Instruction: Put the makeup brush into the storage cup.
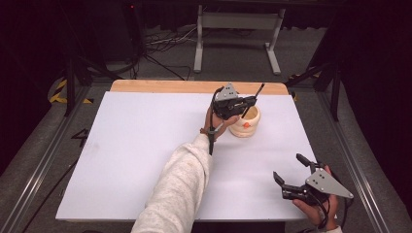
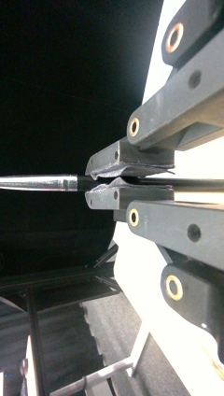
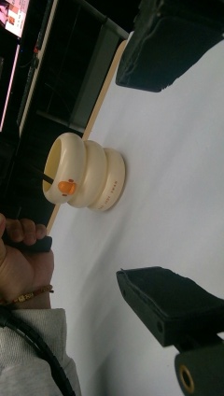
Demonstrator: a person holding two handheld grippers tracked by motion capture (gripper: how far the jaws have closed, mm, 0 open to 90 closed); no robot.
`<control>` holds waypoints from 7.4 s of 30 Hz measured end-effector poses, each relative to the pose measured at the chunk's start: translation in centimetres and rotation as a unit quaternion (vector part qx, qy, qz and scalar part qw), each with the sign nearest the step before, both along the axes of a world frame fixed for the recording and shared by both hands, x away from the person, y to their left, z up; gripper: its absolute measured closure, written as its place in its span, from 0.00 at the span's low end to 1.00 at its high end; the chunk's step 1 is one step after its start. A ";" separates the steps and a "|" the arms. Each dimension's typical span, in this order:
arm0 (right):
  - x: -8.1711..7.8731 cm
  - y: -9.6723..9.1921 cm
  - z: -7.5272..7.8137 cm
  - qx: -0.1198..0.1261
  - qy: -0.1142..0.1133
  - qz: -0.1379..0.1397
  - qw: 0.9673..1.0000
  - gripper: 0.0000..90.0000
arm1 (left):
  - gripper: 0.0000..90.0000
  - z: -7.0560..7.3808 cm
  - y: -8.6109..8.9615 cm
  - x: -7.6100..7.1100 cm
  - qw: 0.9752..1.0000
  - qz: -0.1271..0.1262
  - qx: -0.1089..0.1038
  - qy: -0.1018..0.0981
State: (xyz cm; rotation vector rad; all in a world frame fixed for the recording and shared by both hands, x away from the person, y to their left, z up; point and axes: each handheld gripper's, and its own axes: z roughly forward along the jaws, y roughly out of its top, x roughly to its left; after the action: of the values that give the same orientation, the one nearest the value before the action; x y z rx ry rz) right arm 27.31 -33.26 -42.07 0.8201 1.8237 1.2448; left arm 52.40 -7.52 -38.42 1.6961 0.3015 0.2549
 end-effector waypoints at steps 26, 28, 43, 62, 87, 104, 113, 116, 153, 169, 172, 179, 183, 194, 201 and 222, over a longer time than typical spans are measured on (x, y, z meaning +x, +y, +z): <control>0.2 0.0 -0.2 -0.007 0.009 -0.001 1.000 0.08 | 0.93 -1.7 0.7 -1.0 1.000 -0.001 0.014 0.005; 0.2 0.0 -0.2 -0.007 0.009 0.000 1.000 0.08 | 0.93 -1.6 0.7 -1.0 1.000 -0.001 0.014 0.004; 0.3 0.0 -0.2 -0.008 0.011 -0.004 1.000 0.07 | 0.88 -1.3 1.2 -1.3 1.000 0.012 0.013 0.000; 0.3 0.0 -0.2 -0.010 0.007 -0.006 1.000 0.07 | 0.60 0.6 4.0 -2.9 0.997 0.056 0.041 -0.046; 0.2 0.3 -0.2 -0.016 0.010 -0.002 1.000 0.07 | 0.09 2.6 6.2 -5.2 0.988 0.104 0.071 -0.084; 0.2 0.3 -0.2 -0.018 0.009 -0.003 1.000 0.07 | 0.03 2.9 7.9 -6.6 0.988 0.094 0.075 -0.101; 0.1 0.6 -0.2 -0.024 0.006 -0.002 1.000 0.07 | 0.03 2.8 9.0 -7.5 0.986 0.100 0.069 -0.113; 0.1 0.6 -0.2 -0.024 0.005 0.000 1.000 0.07 | 0.03 2.8 9.4 -7.7 0.986 0.100 0.065 -0.113; 0.2 1.0 -0.3 -0.029 0.008 0.003 1.000 0.07 | 0.02 1.9 14.9 -10.5 0.981 0.116 0.100 -0.119; 0.1 1.1 -0.3 -0.031 0.009 0.003 0.999 0.07 | 0.03 1.4 16.8 -12.2 0.977 0.126 0.113 -0.133; 0.1 1.1 -0.3 -0.032 0.009 0.005 0.999 0.07 | 0.03 1.3 17.2 -12.6 0.977 0.126 0.114 -0.132; 0.1 1.2 -0.3 -0.034 0.008 0.006 0.999 0.07 | 0.03 0.9 17.8 -13.2 0.976 0.126 0.117 -0.133; 0.0 1.2 -0.3 -0.032 0.007 0.006 0.999 0.07 | 0.03 0.8 18.3 -13.7 0.975 0.133 0.113 -0.136; 0.1 1.3 -0.4 -0.036 0.009 0.007 0.999 0.07 | 0.03 0.4 19.5 -14.7 0.973 0.135 0.124 -0.138; 0.1 1.2 -0.4 -0.036 0.009 0.006 0.999 0.07 | 0.03 0.1 20.2 -15.1 0.971 0.134 0.137 -0.140; 0.0 1.3 -0.3 -0.037 0.006 0.006 0.999 0.07 | 0.03 -0.8 22.0 -16.5 0.969 0.145 0.147 -0.137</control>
State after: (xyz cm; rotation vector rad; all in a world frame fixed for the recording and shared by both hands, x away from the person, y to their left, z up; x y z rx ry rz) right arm 27.29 -31.97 -42.37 0.7785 1.8754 1.1743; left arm 35.85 14.52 -39.17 1.8776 0.3160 0.7774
